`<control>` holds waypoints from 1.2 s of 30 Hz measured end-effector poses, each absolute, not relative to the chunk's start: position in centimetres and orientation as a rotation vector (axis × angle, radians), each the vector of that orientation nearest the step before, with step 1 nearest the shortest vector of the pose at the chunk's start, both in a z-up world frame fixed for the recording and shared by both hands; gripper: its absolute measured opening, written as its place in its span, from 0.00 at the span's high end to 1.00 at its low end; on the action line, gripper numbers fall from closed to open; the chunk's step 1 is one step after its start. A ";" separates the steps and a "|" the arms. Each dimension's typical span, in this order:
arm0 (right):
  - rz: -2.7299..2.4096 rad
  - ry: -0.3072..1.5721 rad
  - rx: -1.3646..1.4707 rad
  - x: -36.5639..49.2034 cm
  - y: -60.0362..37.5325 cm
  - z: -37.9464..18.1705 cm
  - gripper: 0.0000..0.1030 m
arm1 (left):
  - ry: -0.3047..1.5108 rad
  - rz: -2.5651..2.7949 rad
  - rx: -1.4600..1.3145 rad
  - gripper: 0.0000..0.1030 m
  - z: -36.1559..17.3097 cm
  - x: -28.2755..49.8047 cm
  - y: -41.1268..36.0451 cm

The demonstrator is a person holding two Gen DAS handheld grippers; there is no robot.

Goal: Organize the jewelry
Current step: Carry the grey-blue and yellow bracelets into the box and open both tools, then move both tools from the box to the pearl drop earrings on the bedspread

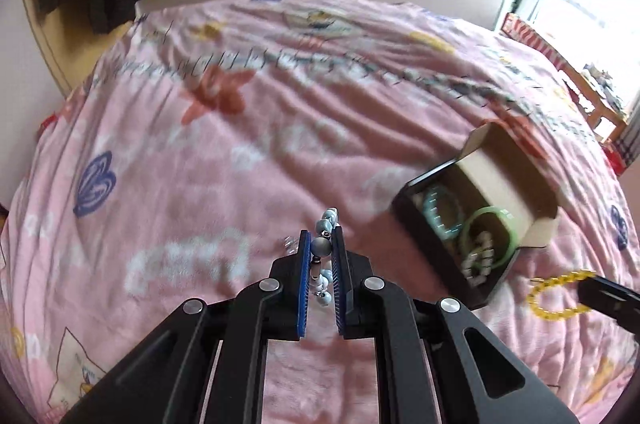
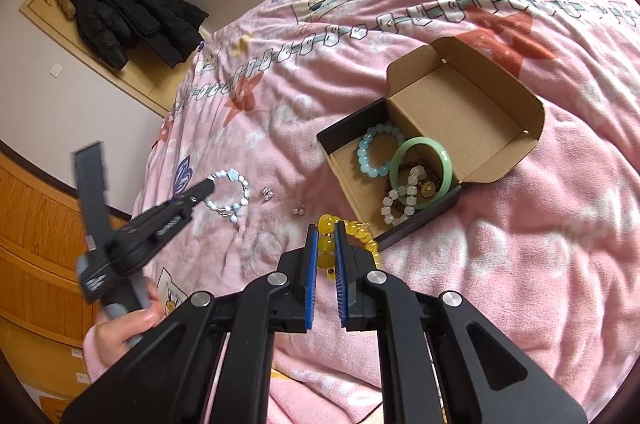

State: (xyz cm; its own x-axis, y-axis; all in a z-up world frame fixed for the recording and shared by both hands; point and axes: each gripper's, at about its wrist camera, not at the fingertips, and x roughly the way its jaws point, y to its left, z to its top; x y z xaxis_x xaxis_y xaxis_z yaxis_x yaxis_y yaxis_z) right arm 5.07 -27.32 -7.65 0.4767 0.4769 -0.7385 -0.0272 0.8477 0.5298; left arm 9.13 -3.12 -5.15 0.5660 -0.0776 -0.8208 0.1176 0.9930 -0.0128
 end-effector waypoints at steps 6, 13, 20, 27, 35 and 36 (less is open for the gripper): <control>0.289 1.018 0.494 5.4 -29.1 -7.0 0.91 | 0.927 -0.207 0.119 0.89 -3.1 9.1 -7.5; 0.268 0.992 0.496 6.7 -30.4 -6.0 0.91 | 0.942 -0.306 0.108 0.89 -2.6 10.2 -11.6; 0.287 0.982 0.503 9.3 -30.6 -5.2 0.89 | 0.974 -0.348 0.013 0.89 -3.1 11.5 -12.9; 0.287 0.998 0.510 11.3 -30.3 -5.9 0.89 | 1.040 -0.349 -0.089 0.85 -5.3 12.4 -11.8; 0.285 1.013 0.524 11.6 -30.2 -6.5 0.87 | 1.000 -0.319 -0.150 0.50 -4.8 12.3 -10.0; 0.288 1.012 0.528 11.5 -30.1 -6.5 0.87 | 1.001 -0.312 -0.159 0.48 -4.8 12.2 -9.7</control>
State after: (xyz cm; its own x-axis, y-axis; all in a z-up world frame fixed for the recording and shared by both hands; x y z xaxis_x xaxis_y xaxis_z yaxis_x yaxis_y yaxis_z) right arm 11.54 -30.13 -6.46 0.5070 0.4639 -0.7264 0.0116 0.8390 0.5440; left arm 12.25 -9.67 -4.79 0.5001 -0.3293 -0.8009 0.1843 0.9442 -0.2732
